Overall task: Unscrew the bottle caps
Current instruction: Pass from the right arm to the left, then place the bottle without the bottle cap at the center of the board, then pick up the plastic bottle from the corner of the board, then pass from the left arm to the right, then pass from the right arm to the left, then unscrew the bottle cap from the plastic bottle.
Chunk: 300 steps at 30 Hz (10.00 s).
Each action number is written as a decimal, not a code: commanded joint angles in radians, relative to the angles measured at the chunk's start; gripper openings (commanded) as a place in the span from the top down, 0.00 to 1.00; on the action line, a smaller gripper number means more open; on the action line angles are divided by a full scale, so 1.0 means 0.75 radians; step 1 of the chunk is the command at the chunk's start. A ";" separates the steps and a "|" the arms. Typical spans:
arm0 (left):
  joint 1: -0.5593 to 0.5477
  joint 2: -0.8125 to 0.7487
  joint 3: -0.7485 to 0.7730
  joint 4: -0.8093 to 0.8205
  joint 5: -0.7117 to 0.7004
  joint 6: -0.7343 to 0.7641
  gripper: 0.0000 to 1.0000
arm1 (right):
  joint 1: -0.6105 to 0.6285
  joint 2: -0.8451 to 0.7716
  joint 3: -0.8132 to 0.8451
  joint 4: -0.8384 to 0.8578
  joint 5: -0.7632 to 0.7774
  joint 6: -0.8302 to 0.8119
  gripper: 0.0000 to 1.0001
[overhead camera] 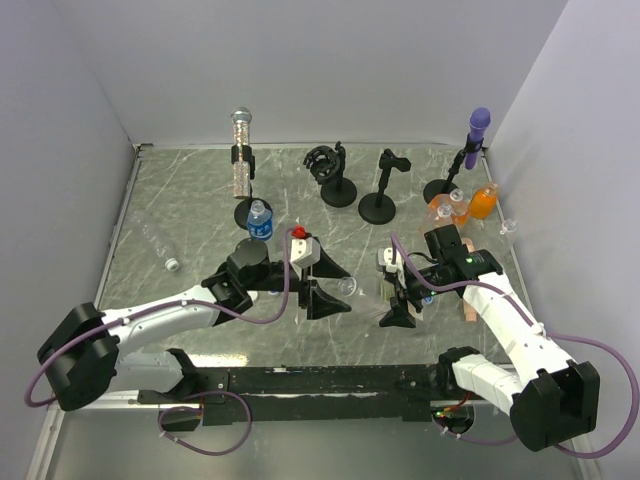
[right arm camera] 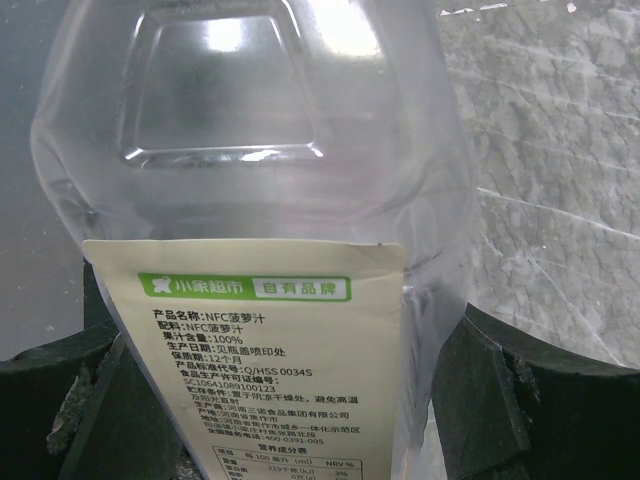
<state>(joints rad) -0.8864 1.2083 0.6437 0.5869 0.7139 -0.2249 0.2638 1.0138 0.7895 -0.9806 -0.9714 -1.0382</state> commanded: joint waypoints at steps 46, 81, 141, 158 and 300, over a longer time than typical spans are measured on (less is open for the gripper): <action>0.179 -0.276 0.728 -1.704 -0.704 -0.191 0.99 | -0.172 -0.274 0.027 0.142 -0.094 0.173 0.01; 1.020 0.420 1.236 -1.830 -1.150 -0.029 0.87 | -0.172 -0.280 0.009 0.146 -0.091 0.163 0.01; 1.722 0.917 0.952 -1.576 -0.899 -0.361 0.43 | -0.172 -0.298 0.017 0.093 -0.149 0.122 0.01; 1.642 0.016 0.825 -1.419 -1.024 -0.461 0.65 | -0.176 -0.309 0.003 0.101 -0.157 0.112 0.01; -0.573 0.080 0.535 -1.141 -1.250 0.137 0.65 | -0.403 -0.192 0.253 0.390 -0.426 1.279 0.01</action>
<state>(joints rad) -1.3109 1.2716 1.0603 -0.3828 -0.1825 0.1406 -0.0277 0.9096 1.1072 -1.0439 -1.1683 -0.4774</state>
